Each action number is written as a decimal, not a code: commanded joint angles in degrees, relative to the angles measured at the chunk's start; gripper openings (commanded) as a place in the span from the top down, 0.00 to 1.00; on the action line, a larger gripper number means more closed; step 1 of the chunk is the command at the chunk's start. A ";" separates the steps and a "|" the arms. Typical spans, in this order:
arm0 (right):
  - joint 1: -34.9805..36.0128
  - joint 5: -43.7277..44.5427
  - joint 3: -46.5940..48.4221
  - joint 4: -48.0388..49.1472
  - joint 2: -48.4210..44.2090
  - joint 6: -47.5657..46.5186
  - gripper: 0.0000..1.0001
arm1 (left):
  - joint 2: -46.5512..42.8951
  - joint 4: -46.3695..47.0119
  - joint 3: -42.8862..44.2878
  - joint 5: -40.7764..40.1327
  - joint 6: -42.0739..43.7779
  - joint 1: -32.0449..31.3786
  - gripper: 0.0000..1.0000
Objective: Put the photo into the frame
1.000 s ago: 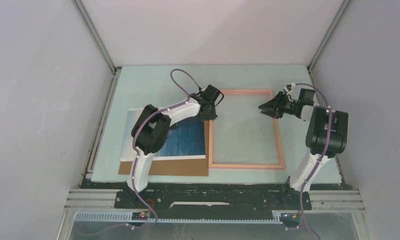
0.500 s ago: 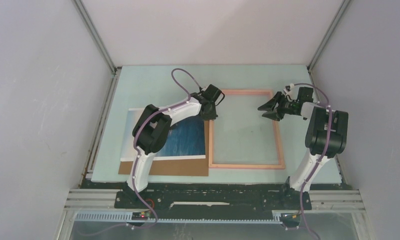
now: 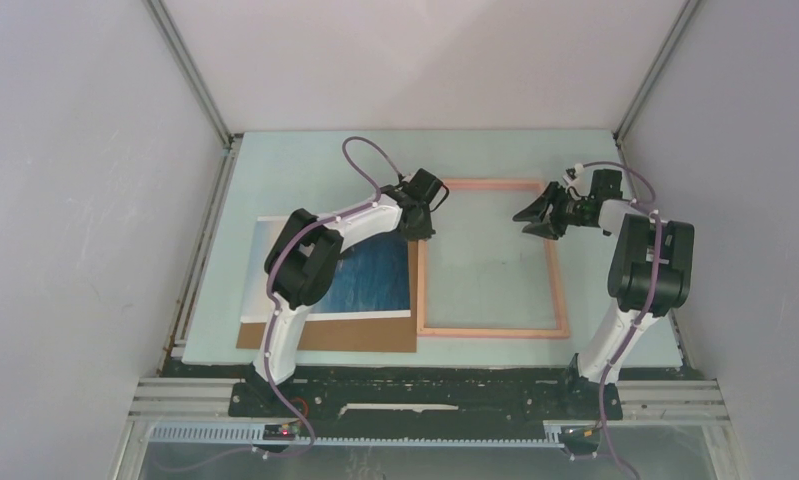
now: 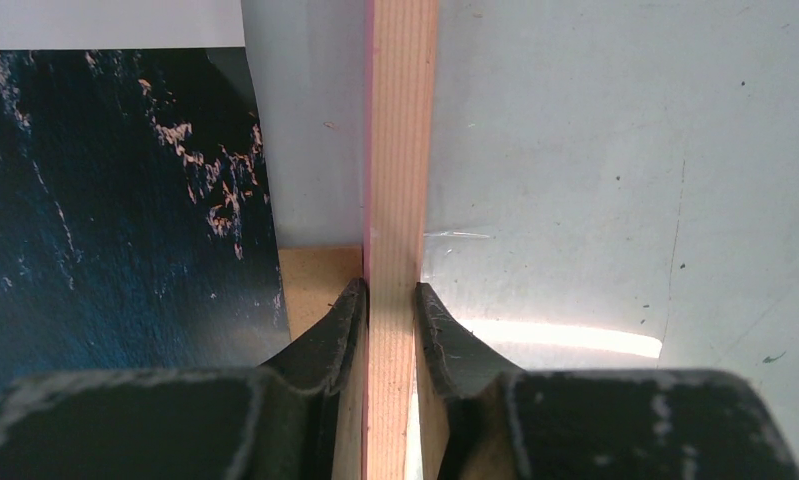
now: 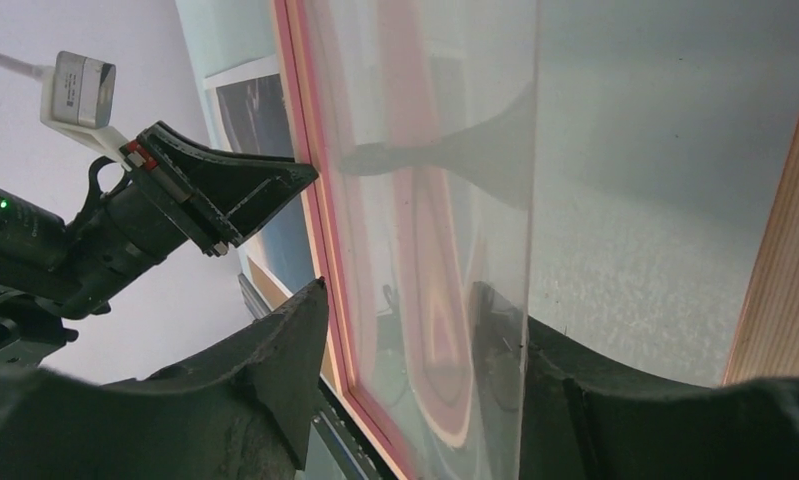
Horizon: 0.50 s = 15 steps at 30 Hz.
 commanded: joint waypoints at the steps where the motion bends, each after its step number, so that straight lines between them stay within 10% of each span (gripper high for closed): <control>1: 0.10 -3.52 1.54 0.26 -0.84 -0.91 0.41 | 1.73 0.50 -0.08 3.28 0.60 -1.01 0.99; 15: -1.38 -12.02 -2.21 10.72 -0.72 5.25 0.86 | -9.18 15.11 -10.74 14.61 -2.05 2.75 0.72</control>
